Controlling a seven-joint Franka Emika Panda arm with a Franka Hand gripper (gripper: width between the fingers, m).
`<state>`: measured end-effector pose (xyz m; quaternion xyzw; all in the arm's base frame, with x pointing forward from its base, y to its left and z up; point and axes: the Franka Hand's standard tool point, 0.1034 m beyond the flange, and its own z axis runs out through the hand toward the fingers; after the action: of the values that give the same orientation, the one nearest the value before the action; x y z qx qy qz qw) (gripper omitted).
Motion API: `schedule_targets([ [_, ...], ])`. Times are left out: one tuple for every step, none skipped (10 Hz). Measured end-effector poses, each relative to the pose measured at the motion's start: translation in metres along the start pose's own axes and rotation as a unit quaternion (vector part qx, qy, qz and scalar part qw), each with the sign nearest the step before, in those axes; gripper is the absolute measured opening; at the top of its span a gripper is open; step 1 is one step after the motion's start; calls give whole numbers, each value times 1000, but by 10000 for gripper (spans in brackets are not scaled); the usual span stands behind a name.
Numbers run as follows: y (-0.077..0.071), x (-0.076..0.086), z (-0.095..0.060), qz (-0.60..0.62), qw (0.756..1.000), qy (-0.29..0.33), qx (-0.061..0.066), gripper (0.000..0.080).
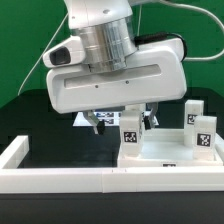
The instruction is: Assemble square table
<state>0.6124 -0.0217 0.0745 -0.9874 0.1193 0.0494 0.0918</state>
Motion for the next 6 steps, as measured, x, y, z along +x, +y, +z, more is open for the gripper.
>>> schedule_targets([
  [0, 0, 0, 0, 1000, 0, 0, 649],
  [0, 0, 1, 0, 1000, -1, -1, 649],
  [1, -4, 3, -2, 1000, -12, -18, 649],
  [0, -6, 5, -1, 999, -21, -28, 649],
  [-3, -6, 5, 4, 999, -25, -32, 649],
  [-7, -6, 5, 9, 999, -25, -32, 649],
])
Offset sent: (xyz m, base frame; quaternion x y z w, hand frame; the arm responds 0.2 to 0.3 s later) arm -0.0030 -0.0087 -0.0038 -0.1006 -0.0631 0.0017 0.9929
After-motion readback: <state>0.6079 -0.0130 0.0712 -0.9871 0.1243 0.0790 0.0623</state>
